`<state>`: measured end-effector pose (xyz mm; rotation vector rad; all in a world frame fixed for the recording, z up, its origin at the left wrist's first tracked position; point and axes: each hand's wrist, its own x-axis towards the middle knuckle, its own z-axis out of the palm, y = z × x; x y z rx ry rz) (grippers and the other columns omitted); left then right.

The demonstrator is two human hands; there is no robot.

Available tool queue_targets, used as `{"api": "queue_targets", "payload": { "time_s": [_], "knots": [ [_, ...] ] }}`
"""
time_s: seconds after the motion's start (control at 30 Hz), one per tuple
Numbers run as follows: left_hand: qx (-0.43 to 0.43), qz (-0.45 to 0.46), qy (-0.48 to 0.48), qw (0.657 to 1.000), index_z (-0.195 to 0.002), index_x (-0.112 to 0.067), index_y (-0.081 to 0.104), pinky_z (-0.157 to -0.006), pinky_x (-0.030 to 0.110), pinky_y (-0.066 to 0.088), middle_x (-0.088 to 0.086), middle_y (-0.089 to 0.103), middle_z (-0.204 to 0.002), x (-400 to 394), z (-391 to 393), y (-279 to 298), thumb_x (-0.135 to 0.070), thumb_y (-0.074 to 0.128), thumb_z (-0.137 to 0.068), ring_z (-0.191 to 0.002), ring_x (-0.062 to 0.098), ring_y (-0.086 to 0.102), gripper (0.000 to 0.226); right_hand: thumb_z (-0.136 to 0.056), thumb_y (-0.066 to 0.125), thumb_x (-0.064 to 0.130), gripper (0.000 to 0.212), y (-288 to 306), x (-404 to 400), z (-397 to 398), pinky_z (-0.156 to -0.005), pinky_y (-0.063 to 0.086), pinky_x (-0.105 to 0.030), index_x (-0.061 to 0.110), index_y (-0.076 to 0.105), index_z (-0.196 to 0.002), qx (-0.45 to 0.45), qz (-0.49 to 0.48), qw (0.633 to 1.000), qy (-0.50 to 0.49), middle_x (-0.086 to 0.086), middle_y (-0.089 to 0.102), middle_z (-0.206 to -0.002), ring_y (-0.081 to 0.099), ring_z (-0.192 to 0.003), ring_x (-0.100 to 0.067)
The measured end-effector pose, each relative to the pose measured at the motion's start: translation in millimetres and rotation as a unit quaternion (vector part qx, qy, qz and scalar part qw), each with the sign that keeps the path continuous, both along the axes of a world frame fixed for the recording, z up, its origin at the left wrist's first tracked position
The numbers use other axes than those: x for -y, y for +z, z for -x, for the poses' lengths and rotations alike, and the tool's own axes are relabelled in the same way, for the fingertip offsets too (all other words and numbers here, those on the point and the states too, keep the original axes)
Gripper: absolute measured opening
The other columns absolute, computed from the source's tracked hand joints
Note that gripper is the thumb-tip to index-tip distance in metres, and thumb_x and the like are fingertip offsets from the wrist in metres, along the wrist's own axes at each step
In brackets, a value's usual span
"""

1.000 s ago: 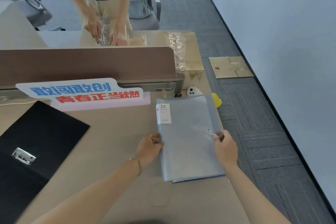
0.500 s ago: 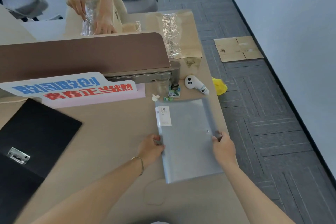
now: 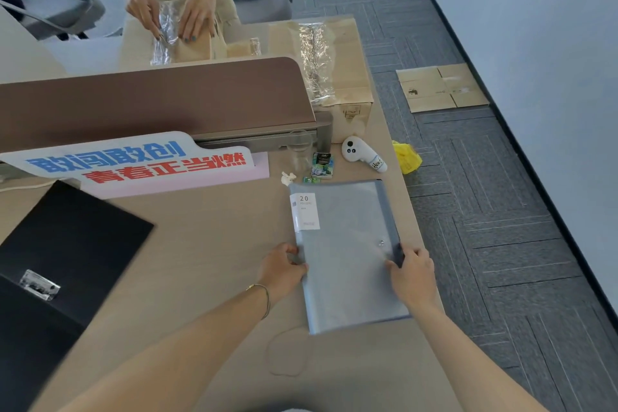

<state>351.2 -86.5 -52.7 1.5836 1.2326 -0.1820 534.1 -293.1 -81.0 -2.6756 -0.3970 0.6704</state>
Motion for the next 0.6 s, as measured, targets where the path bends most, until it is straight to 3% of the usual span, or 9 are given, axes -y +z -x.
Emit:
{"api": "queue_targets", "payload": {
  "time_s": [0.2, 0.3, 0.47, 0.6],
  "knots": [
    [-0.013, -0.048, -0.022, 0.999, -0.109, -0.022, 0.064, -0.072, 0.037, 0.06, -0.001, 0.073, -0.08, -9, 2, 15, -0.027, 0.074, -0.085, -0.08, 0.025, 0.073, 0.026, -0.094, 0.064, 0.027, 0.054, 6, -2, 0, -0.094, 0.047, -0.048, 0.012, 0.046, -0.143, 0.003, -0.015, 0.999, 0.03, -0.015, 0.051, -0.135, 0.049, -0.12, -0.037],
    [-0.031, -0.103, -0.038, 0.993, -0.113, -0.024, 0.063, -0.062, 0.028, 0.05, -0.003, 0.072, -0.096, -16, 7, 29, -0.027, 0.064, -0.092, -0.082, 0.017, 0.068, 0.022, -0.095, 0.06, 0.023, 0.057, 13, -11, 4, -0.095, 0.049, -0.049, 0.015, 0.04, -0.148, 0.023, -0.035, 0.996, 0.075, -0.011, 0.042, -0.15, 0.049, -0.127, -0.036],
    [-0.05, -0.269, -0.124, 0.954, -0.127, -0.026, 0.059, -0.089, 0.037, 0.046, -0.003, 0.057, -0.123, -28, 17, 53, -0.019, 0.053, -0.093, -0.109, 0.024, 0.06, 0.036, -0.094, 0.059, 0.015, 0.061, 34, -43, 15, -0.093, 0.051, -0.047, 0.021, 0.037, -0.15, 0.063, -0.07, 0.987, 0.132, -0.008, 0.039, -0.153, 0.05, -0.13, -0.034],
    [-0.041, -0.36, -0.173, 0.916, -0.131, -0.026, 0.057, -0.101, 0.037, 0.039, 0.0, 0.058, -0.129, -44, 27, 68, -0.017, 0.051, -0.091, -0.114, 0.025, 0.058, 0.042, -0.088, 0.064, 0.008, 0.063, 55, -75, 25, -0.099, 0.05, -0.046, 0.017, 0.042, -0.147, 0.133, -0.086, 0.969, 0.191, -0.012, 0.047, -0.147, 0.049, -0.13, -0.033]
  ]
}}
